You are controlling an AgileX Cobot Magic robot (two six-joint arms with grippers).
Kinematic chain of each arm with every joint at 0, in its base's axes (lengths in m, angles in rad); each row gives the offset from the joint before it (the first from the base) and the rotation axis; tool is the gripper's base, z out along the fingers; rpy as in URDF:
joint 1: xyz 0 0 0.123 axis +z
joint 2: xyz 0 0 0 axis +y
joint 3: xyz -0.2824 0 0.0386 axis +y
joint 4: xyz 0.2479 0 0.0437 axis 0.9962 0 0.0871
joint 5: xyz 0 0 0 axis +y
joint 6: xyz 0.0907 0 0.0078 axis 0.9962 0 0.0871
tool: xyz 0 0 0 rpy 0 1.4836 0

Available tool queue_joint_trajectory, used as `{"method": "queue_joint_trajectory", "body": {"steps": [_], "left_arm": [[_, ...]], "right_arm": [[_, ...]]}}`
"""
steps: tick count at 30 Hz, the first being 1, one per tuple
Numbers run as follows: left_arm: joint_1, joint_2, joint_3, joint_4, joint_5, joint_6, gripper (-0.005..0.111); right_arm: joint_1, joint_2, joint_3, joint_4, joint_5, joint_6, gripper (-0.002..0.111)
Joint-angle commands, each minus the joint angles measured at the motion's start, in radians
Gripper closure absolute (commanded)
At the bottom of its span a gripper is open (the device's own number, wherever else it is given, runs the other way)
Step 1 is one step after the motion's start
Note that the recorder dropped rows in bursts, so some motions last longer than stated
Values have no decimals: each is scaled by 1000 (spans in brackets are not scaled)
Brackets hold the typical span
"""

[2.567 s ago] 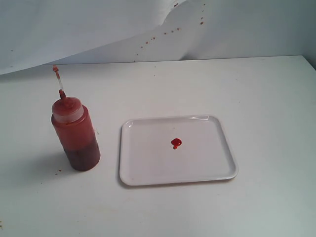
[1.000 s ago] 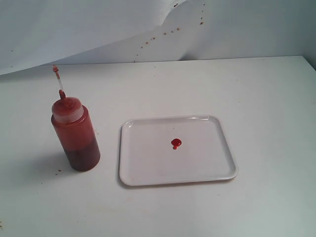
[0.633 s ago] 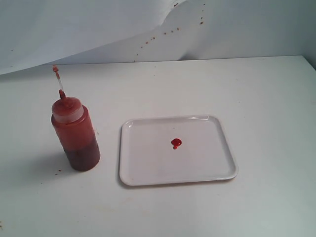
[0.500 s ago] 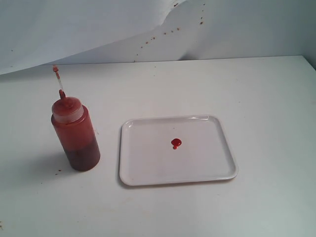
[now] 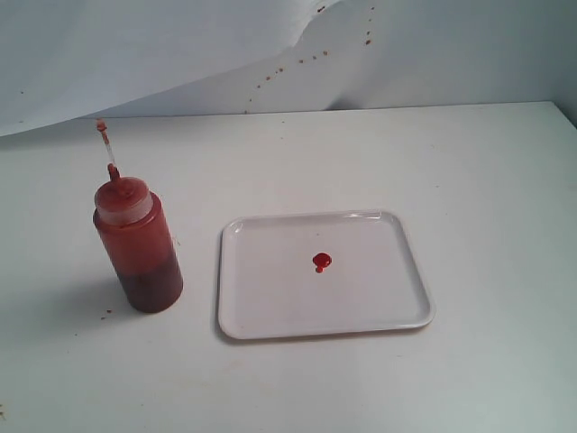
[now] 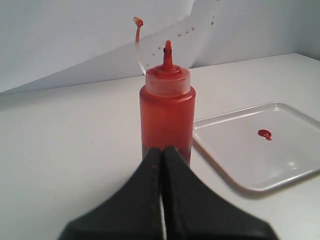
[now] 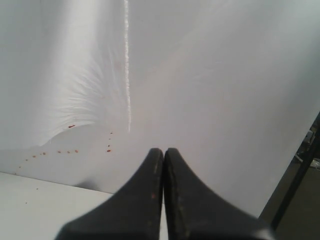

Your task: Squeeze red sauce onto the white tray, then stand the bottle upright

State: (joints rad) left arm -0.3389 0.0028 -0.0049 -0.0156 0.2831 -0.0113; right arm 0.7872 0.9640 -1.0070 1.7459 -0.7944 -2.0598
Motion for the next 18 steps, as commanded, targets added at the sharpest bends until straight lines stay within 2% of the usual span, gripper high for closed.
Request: {"method": "queue_joint_trajectory", "body": {"steps": [1,4,10,12,18], "left_arm": [[1,-1,5,3,0,-7,107],[5,-3,5,21,7,-4,107],[272,-3,5,29,11,-9,107],[329,-3,5,29,13,-9,107],[337,-3,5,29,13,-9,107]], "right_arm": [[1,-4,5,-1,-2,2,108],[1,-4,5,-1,-2,2,108],[1,-4,5,-1,-2,2,108],[1,-4,5,-1,-2,2,108],[1,-4,5,-1,-2,2,108]]}}
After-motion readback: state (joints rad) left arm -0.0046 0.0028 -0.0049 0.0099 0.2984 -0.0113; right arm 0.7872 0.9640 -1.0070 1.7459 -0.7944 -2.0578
